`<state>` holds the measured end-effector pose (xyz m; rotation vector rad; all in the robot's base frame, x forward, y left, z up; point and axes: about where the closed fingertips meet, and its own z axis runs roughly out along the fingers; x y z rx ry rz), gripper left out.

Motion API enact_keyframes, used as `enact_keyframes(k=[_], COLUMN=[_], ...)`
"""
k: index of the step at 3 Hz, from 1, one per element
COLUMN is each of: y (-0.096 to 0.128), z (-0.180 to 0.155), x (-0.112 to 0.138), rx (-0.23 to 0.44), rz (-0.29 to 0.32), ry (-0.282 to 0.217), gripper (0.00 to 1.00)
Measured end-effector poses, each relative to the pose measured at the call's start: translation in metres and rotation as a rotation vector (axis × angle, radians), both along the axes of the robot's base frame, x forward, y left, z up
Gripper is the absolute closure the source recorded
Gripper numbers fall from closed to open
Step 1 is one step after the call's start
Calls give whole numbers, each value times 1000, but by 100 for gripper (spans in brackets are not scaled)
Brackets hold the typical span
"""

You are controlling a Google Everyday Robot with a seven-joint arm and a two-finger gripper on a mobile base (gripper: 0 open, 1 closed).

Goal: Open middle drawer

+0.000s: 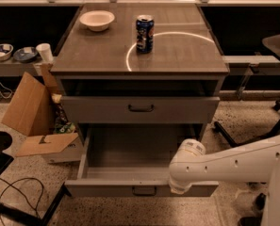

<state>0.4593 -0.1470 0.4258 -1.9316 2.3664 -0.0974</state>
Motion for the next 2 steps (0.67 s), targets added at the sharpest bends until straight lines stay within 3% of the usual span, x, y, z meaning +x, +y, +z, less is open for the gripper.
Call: enact_keyframes(k=[1,2], y=[-5,-5], z=[-1,-1], x=[-16,-16], rx=[-5,-5], rz=[-24,-24], ry=[24,25], gripper=[100,100])
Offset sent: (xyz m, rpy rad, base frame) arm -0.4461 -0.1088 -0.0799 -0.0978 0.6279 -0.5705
